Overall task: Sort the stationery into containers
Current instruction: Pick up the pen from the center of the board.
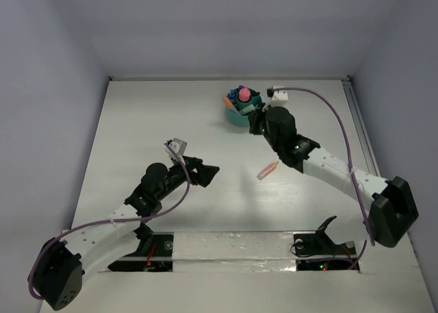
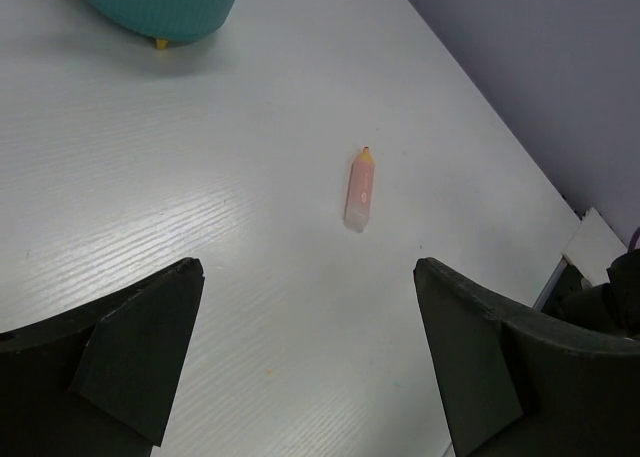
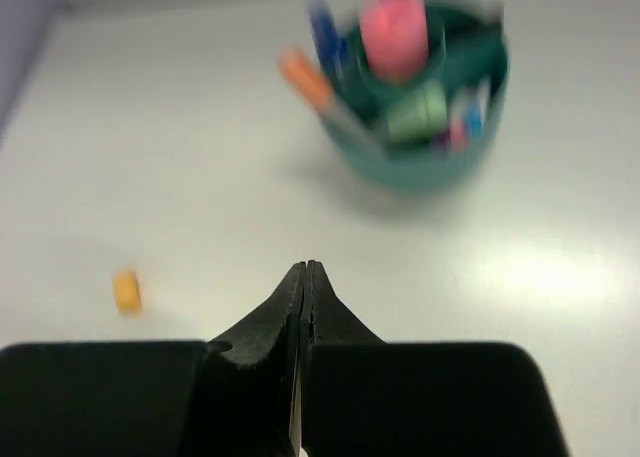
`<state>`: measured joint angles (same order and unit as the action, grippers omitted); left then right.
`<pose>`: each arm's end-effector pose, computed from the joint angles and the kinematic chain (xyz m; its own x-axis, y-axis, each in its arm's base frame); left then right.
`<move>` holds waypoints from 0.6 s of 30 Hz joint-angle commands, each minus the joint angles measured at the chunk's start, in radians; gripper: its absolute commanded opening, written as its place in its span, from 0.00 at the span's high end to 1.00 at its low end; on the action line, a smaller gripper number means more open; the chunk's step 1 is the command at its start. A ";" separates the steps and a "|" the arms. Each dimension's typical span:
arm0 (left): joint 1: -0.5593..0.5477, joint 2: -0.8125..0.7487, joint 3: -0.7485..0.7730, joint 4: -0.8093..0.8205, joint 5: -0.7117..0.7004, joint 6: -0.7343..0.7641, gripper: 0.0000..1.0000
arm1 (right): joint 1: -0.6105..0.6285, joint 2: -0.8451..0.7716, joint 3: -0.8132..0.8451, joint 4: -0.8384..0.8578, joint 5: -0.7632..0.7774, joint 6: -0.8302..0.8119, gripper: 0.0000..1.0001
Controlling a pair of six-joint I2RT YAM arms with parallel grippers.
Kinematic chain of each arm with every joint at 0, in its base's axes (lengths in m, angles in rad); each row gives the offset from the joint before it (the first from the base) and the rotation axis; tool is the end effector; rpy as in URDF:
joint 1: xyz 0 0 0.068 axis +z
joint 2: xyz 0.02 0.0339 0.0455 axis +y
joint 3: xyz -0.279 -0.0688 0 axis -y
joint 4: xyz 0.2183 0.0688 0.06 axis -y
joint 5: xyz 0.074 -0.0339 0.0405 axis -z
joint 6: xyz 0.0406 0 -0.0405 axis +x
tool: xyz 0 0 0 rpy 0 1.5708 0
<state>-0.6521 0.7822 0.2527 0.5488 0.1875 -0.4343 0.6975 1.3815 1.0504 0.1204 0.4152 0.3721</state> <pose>0.1183 -0.0999 0.2539 -0.2993 -0.2916 -0.9085 0.6817 0.6009 -0.4174 0.2421 0.1815 0.3500 -0.2531 0.2220 -0.9416 -0.2076 0.9382 0.2769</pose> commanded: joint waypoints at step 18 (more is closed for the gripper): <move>0.002 -0.040 -0.012 0.026 0.018 0.002 0.17 | -0.082 0.043 -0.306 -0.418 -0.145 0.383 0.19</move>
<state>-0.6521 0.7616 0.2527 0.5472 0.1905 -0.4347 0.6323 1.3975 0.7517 -0.3637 0.2756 0.7219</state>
